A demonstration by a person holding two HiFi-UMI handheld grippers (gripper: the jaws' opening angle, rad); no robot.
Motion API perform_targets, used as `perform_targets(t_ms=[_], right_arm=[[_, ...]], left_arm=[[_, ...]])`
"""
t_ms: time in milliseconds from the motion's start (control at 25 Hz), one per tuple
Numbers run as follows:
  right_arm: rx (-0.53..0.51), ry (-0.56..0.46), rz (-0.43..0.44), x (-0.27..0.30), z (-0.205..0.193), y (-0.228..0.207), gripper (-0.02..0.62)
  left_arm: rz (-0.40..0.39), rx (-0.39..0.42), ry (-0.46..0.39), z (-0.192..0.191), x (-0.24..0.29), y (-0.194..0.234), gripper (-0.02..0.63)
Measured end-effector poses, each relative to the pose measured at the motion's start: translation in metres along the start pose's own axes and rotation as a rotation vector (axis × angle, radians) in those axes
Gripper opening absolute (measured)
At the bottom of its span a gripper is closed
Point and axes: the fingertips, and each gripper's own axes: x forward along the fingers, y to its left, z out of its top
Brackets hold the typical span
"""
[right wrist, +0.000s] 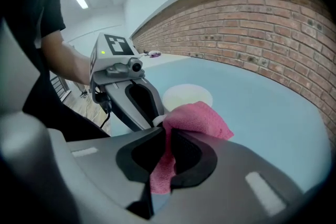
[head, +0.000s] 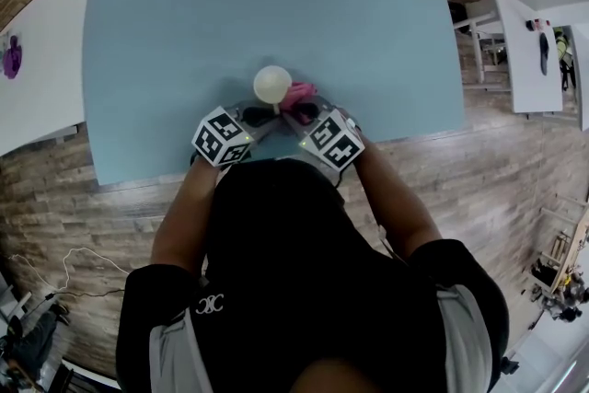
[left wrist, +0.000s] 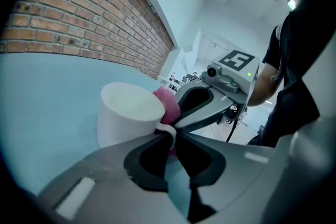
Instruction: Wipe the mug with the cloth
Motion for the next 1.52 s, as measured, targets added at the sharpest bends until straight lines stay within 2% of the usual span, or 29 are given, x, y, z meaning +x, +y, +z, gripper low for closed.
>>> perform_targets(t_ms=[240, 640, 960, 1160, 1280, 1520], right_arm=[[0.221, -0.012, 0.062, 0.011, -0.003, -0.003, 0.037], [0.469, -0.021, 0.138, 0.032, -0.017, -0.011, 0.037], [0.540, -0.020, 0.075, 0.038, -0.022, -0.022, 0.037], [0.630, -0.073, -0.066, 0.040, -0.017, -0.060, 0.037], [0.581, -0.062, -0.069, 0.040, -0.012, -0.062, 0.037], [0.310, -0.055, -0.046, 0.029, -0.008, -0.029, 0.037]], left_arm=[[-0.026, -0.011, 0.011, 0.000, -0.006, 0.003, 0.038], [-0.038, -0.012, 0.035, -0.004, -0.013, 0.006, 0.040], [-0.016, -0.051, 0.026, -0.008, -0.017, 0.008, 0.040], [-0.033, -0.024, 0.043, -0.015, -0.023, 0.006, 0.041], [-0.025, -0.036, 0.032, -0.015, -0.022, 0.005, 0.041], [-0.028, -0.064, 0.003, -0.017, -0.020, 0.007, 0.046]])
